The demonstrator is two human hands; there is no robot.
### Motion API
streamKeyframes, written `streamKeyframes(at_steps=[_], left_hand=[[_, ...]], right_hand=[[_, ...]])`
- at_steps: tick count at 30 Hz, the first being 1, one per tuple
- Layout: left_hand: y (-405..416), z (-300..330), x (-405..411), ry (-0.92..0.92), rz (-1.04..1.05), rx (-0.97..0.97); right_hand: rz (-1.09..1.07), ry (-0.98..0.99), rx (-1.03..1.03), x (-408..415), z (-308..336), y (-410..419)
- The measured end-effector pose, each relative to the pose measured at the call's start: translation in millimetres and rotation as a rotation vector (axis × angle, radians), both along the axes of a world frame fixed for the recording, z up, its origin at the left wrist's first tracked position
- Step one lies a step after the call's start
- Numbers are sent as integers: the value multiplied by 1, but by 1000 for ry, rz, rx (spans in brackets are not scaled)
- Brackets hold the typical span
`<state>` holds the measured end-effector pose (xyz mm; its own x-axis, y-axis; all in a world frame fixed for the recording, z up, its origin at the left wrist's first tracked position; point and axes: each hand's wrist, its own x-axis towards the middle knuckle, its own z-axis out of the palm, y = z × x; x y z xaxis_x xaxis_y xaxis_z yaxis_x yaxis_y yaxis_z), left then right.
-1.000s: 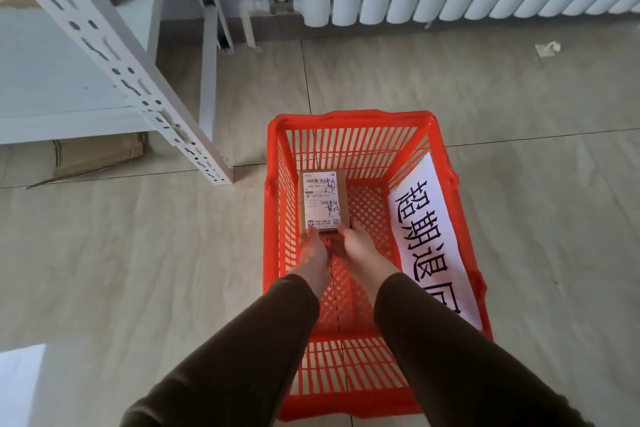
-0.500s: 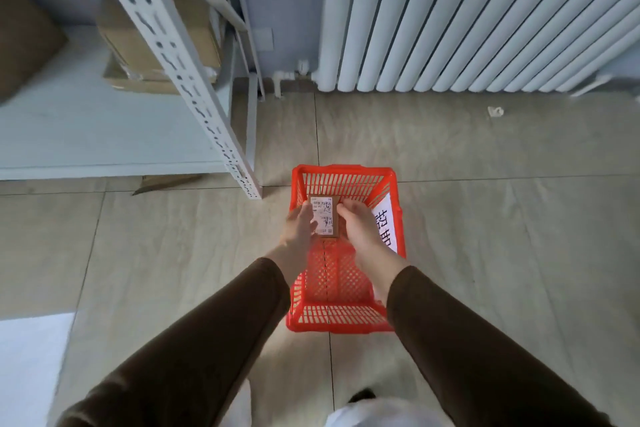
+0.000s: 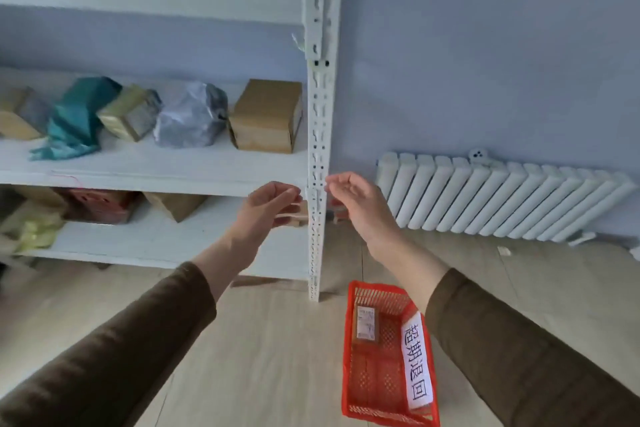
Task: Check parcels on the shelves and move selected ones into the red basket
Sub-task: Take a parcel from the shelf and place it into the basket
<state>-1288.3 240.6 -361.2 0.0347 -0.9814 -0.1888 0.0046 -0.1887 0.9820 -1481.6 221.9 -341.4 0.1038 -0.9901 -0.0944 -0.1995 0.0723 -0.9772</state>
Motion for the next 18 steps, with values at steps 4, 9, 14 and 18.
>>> streamKeyframes(at_steps=[4, 9, 14, 18], left_hand=[[-5, 87, 77, -36, -49, -168], [-10, 170, 154, -66, -94, -326], [-25, 229, 199, -83, -118, -433], [-56, 262, 221, -86, -128, -504]], right_hand=[[8, -25, -149, 73, 81, 3], [-5, -58, -297, 143, 149, 5], [-41, -50, -392, 183, 199, -9], [-58, -11, -447, 198, 231, -34]])
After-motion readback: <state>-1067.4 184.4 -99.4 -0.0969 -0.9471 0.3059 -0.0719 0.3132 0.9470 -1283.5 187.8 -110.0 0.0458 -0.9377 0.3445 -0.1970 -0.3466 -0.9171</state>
